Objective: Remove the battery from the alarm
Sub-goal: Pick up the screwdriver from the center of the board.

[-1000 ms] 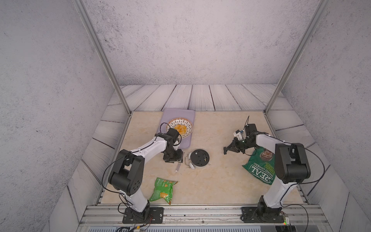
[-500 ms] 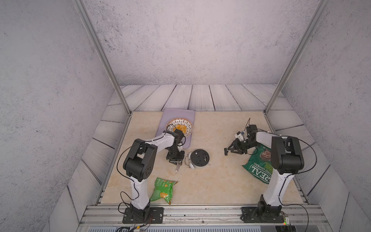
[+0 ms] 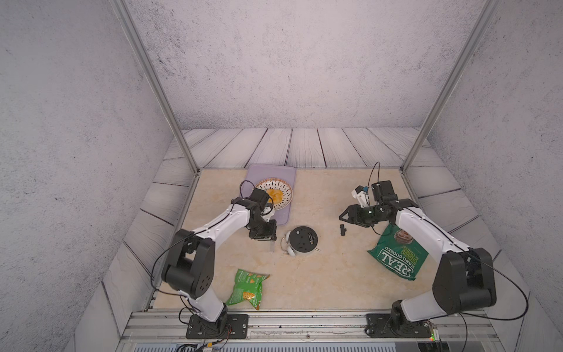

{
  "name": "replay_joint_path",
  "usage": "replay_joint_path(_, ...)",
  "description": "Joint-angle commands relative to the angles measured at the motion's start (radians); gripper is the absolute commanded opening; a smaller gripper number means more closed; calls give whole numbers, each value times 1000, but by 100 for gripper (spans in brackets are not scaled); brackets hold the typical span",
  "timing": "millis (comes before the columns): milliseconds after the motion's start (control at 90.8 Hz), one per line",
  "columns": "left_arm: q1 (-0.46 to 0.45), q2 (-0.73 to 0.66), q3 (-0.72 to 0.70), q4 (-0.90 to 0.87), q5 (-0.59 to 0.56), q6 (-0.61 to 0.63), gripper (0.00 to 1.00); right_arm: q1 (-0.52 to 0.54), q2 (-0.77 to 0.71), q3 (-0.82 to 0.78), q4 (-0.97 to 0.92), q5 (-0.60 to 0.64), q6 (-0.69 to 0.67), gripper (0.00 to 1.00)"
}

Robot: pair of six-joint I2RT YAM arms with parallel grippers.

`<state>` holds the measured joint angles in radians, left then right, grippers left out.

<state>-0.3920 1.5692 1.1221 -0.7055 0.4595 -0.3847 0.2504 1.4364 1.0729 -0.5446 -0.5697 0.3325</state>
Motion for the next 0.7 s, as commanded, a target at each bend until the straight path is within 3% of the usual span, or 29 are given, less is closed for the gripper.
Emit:
replay_joint_path(0,33,-164,-119,402,217,-285,0,142,-116,-64,153,33,69,61)
replay_joint_path(66,30,-218,-183,638,248,-453,0,217,-164,-119,269,69,99,64)
replay_joint_path(132,28,-230,-198,753,268,-572,0,270,-196,-151,368,104,124,67)
replay_joint_path(286,-4,-220,-197,927,297,-684,0,373,-167,-122,477,115,136,74)
replay_joint_path(440,-78,-186,-216,1101,305,-773,0,433,-108,-69,519,128,104,75)
replay_joint_path(583,-136,-166,-210,1156,307,-785,0,438,-82,-37,506,153,69,69)
replay_joint_path(694,-148,-171,-230,1188,290,-820,0,439,-104,-53,516,208,44,55)
